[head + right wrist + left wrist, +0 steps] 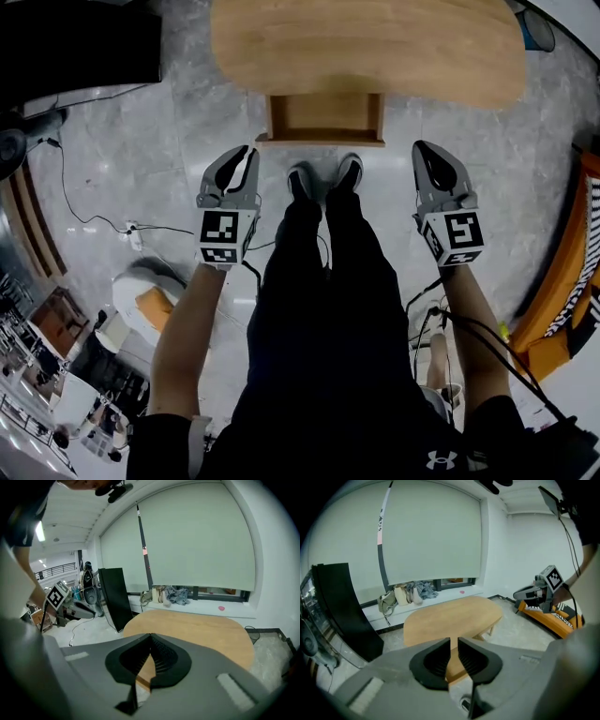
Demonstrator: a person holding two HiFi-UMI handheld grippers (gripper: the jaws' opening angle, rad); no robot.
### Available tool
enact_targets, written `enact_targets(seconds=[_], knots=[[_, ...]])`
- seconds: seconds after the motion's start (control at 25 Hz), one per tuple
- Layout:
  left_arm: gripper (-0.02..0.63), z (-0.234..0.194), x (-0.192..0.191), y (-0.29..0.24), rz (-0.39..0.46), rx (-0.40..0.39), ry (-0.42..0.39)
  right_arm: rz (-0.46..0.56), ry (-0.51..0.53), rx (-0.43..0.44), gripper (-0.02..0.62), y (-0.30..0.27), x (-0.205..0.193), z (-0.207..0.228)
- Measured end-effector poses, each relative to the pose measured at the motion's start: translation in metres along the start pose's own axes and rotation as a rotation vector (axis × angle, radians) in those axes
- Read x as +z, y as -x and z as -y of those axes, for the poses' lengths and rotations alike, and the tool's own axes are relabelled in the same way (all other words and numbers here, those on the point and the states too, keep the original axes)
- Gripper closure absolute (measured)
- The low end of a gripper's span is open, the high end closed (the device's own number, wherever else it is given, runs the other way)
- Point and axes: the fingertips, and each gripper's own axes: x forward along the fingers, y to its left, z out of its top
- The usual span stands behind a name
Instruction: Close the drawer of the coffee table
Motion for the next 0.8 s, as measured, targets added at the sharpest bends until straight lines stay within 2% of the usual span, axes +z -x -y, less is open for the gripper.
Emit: enact_targets(seconds=[0.08, 0.32, 0.56, 0.8], knots=[[0.544, -0.007, -0.025, -0.016, -0.044, -0.019, 0.002, -0.036, -0.014, 0.002, 0.591, -0.013, -0.02, 0.002], [0.495, -0.021, -0.082, -0.059, -0.129, -0.067, -0.019, -0.109, -0.056, -0.008, 0.525, -0.041, -0.07, 0.0], [0.433, -0.025, -0.135, -0.087, -0.2, -0.098, -0.062, -0.205, -0.064, 0.025, 0.465, -0.063, -0.135, -0.006], [0.408, -0.031, -0.203, -0.109, -0.311, -0.117, -0.073, -0.31, -0.05, 0.029, 0.443, -0.078, -0.21, 0.003]])
